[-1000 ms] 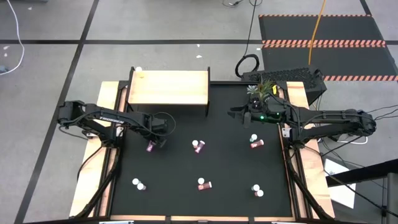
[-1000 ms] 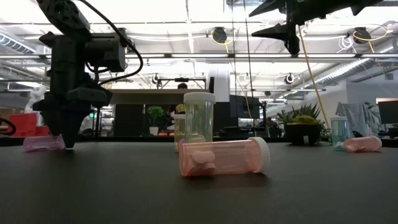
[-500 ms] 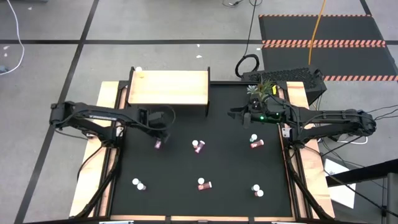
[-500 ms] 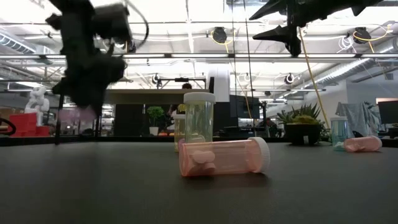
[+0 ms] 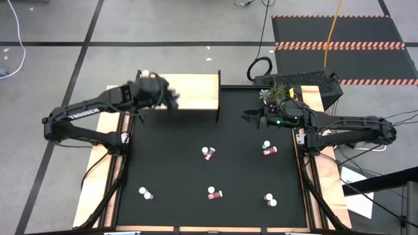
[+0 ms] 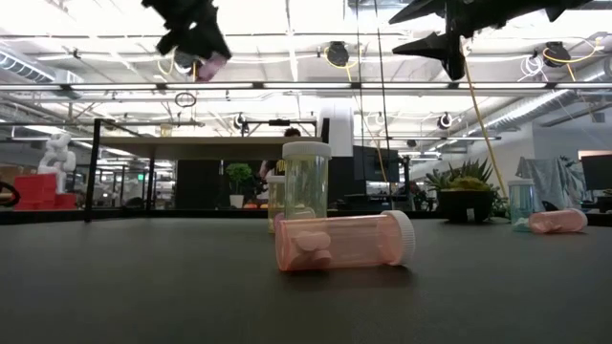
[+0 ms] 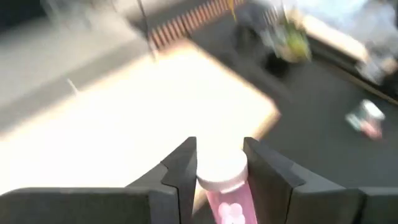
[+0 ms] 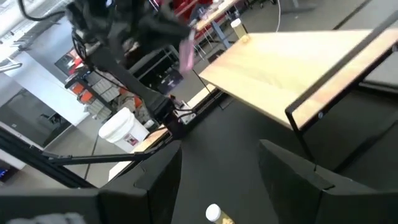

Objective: Pick and place medicine bottles onto shelf by color
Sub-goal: Put the top left pink medicine bottle on the shelf

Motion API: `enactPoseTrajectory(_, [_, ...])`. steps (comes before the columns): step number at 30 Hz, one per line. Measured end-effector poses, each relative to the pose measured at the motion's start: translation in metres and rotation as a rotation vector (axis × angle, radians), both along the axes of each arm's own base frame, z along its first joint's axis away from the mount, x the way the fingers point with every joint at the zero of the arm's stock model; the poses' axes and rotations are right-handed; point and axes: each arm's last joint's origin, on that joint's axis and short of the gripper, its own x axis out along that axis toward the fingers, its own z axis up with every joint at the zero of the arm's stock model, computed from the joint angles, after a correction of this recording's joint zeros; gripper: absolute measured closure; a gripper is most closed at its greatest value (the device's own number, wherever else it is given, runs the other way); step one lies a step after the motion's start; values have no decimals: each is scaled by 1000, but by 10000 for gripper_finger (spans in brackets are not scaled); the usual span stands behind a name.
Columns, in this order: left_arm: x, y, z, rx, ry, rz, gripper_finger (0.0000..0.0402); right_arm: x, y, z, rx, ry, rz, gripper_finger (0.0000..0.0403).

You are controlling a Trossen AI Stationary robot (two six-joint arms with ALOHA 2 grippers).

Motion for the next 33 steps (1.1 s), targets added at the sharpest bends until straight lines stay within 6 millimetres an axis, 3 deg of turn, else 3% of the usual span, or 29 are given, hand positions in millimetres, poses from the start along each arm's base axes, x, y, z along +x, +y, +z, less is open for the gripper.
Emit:
enactPoseTrajectory(5, [-1, 41, 5, 204, -86, 121, 279, -4, 0, 4, -48, -9, 7, 200])
enactPoseTrajectory(11, [-13, 78, -30, 261, -159, 273, 279, -8, 1, 7, -103, -15, 16, 200])
enactPoseTrajectory(16, [-20, 85, -60, 333, -258, 312, 279, -9, 1, 5, -144, 12, 27, 200])
enactPoseTrajectory(25, [-31, 86, -102, 386, -139, 353, 279, -10, 1, 0, -253, 97, 54, 200])
enactPoseTrajectory(33, [-43, 95, -109, 388, -115, 408, 279, -12, -8, 1, -296, 108, 9, 200])
